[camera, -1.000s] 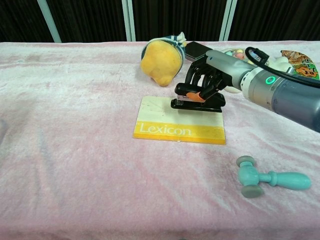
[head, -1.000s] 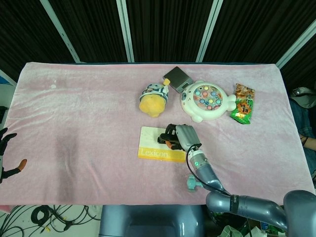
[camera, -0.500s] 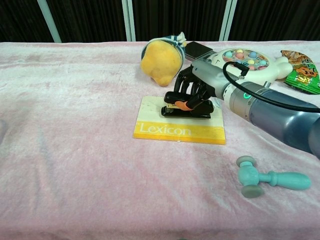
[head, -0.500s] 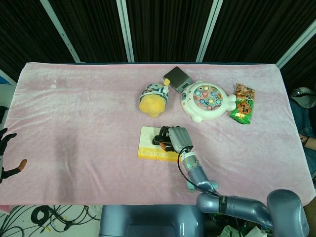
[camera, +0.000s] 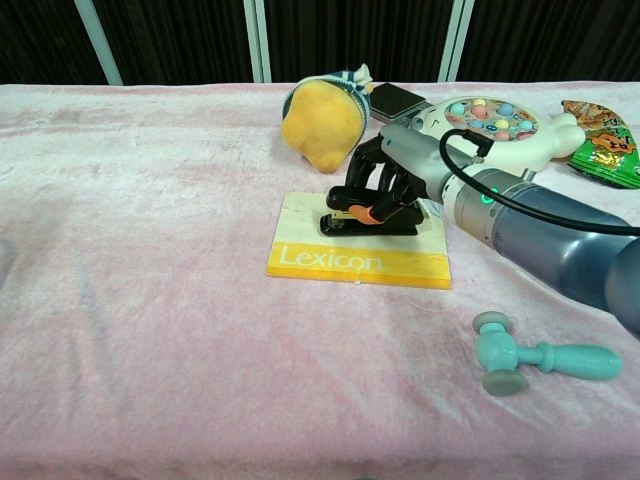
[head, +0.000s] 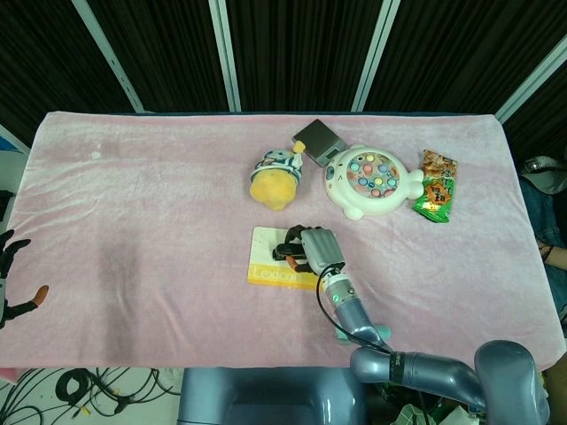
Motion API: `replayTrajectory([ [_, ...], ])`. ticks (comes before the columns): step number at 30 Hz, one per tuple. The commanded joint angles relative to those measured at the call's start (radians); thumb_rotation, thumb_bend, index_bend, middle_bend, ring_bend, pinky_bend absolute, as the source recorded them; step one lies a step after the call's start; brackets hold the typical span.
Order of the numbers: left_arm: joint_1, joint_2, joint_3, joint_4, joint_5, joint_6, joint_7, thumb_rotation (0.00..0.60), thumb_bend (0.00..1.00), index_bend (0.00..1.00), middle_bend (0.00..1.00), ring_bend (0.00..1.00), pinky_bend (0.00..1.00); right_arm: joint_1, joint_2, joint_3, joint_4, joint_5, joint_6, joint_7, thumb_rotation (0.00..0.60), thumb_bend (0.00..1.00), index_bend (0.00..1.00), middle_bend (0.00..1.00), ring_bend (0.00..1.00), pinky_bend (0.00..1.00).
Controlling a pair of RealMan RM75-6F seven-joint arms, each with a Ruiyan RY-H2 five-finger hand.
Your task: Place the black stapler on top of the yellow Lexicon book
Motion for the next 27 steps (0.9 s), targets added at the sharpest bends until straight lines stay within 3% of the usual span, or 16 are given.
replayTrajectory([
  [1,0.000,0.000,0.000,-0.001,-0.001,0.000,0.001,0.600,0.26,0.17,0.04,0.00,0.00,0.002,0.002,0.001,-0.006,0.013,-0.004,-0.012,0.600,0.30,0.42,0.31,0.38,0.33],
  [15,0.002,0.003,-0.002,-0.003,-0.009,0.001,0.003,0.600,0.26,0.17,0.04,0.00,0.00,-0.001,0.029,0.013,-0.070,0.054,0.022,-0.064,0.600,0.27,0.22,0.11,0.21,0.23],
  [22,0.004,0.001,0.001,0.000,-0.009,0.003,0.007,0.600,0.26,0.17,0.04,0.00,0.00,-0.043,0.166,0.001,-0.264,0.082,0.054,-0.108,0.600,0.26,0.17,0.06,0.14,0.19],
  [27,0.005,-0.002,0.002,0.002,-0.003,0.008,0.005,0.600,0.26,0.17,0.04,0.00,0.00,-0.111,0.331,-0.017,-0.433,0.034,0.115,-0.111,0.600,0.25,0.16,0.06,0.14,0.18],
])
